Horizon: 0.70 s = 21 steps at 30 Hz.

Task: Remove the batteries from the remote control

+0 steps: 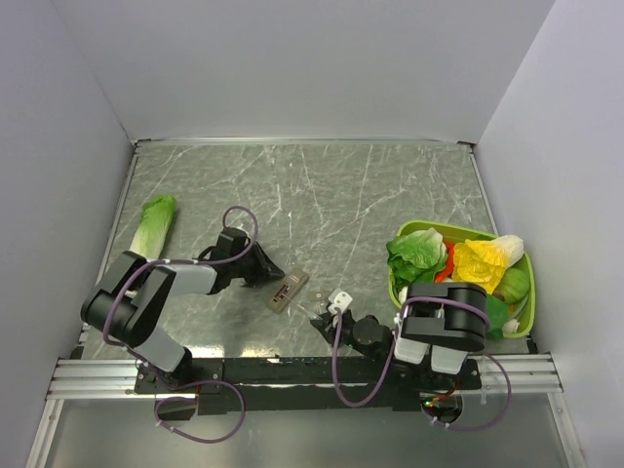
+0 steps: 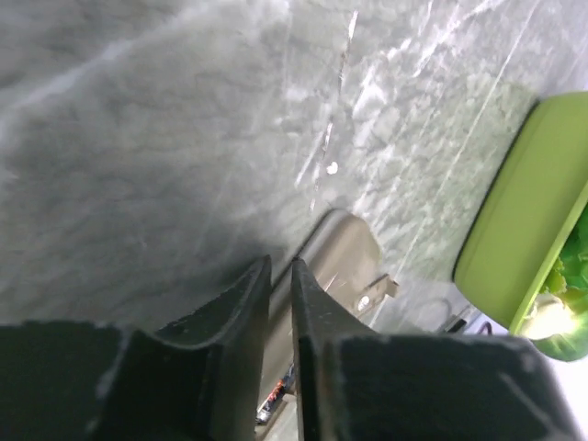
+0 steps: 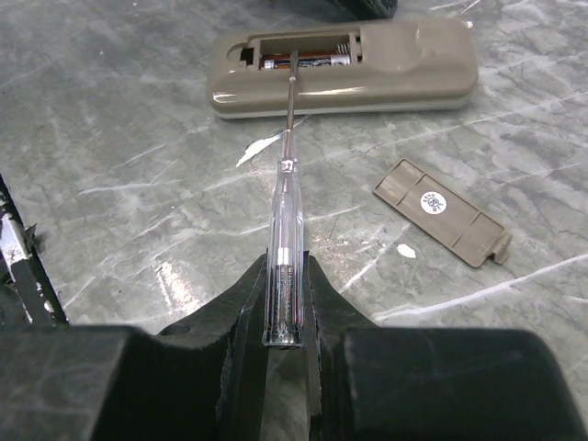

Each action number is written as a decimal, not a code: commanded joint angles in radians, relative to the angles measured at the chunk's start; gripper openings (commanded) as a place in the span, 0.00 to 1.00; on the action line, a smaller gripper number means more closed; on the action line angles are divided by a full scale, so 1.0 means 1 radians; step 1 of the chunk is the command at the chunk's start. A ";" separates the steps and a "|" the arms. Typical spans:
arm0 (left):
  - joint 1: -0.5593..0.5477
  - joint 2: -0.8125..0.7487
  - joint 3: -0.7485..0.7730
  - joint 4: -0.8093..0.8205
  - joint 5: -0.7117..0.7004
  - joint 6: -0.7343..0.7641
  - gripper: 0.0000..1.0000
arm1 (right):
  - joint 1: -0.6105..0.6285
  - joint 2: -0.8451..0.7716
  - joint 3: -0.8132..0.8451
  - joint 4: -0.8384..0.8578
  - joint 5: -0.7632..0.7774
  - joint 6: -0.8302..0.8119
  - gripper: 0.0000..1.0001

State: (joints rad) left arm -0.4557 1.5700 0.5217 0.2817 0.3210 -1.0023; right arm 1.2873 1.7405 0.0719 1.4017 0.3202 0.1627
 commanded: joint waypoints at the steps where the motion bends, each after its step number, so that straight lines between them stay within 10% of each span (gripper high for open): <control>1: -0.017 0.016 -0.002 -0.220 -0.094 0.070 0.25 | 0.004 -0.110 -0.083 -0.034 -0.024 -0.020 0.00; 13: -0.017 -0.228 0.196 -0.490 -0.238 0.139 0.45 | 0.004 -0.496 0.035 -0.465 -0.060 -0.103 0.00; 21: -0.017 -0.317 0.100 -0.475 -0.220 0.146 0.41 | 0.003 -0.803 0.233 -1.151 0.020 -0.032 0.00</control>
State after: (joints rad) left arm -0.4694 1.2804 0.6811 -0.1913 0.0921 -0.8795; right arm 1.2869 1.0462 0.2173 0.6121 0.2787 0.0887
